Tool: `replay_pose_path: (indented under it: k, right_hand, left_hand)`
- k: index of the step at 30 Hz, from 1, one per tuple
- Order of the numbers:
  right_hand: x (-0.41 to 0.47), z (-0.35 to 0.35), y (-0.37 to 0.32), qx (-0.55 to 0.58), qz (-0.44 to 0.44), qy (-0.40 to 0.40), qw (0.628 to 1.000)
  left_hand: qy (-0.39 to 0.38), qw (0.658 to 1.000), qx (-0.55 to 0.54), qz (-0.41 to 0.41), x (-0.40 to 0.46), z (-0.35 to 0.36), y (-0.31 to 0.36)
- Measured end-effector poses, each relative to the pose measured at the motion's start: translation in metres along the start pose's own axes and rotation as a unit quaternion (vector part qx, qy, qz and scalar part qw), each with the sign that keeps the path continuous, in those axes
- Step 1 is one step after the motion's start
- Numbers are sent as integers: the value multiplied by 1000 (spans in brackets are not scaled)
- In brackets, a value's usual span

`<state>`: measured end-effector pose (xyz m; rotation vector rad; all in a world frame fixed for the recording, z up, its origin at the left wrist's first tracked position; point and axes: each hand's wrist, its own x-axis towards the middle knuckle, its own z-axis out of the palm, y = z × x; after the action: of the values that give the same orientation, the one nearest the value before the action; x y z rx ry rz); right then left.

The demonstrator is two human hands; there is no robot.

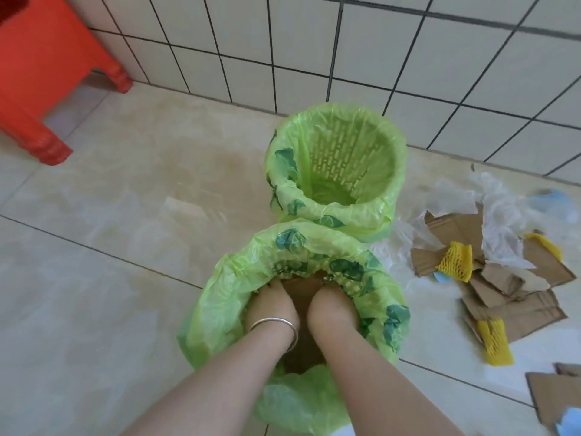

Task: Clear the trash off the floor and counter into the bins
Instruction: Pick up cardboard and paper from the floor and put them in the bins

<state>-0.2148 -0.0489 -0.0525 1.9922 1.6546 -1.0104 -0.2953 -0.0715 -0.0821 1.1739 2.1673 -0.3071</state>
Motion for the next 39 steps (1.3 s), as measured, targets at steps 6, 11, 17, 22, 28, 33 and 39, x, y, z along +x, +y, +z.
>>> replay_pose_path:
  k: [6, 11, 17, 22, 28, 33, 39]
  right_hand:
    - [-58, -47, 8, -49, -148, 132, 979]
    - [-86, -102, 70, 47, -147, 219, 964]
    - [-99, -143, 206, 160, -70, 223, 959]
    - [-80, -148, 321, 251, 35, 217, 943]
    - [-33, -91, 381, 323, 127, 190, 918]
    - [1, -34, 416, 353, 148, 121, 916]
    - [6, 3, 462, 209, 134, 144, 958]
  left_hand:
    - [115, 968, 131, 179, -59, -53, 20]
    - [138, 936, 79, 315, -108, -77, 89]
    - [111, 896, 61, 426, -159, -34, 200]
    - [26, 879, 8, 476, -183, 40, 291]
    - [-61, 892, -5, 448, -170, 142, 329]
    - [-125, 905, 28, 405, -144, 192, 332]
    - [-124, 902, 164, 380, -124, 227, 351]
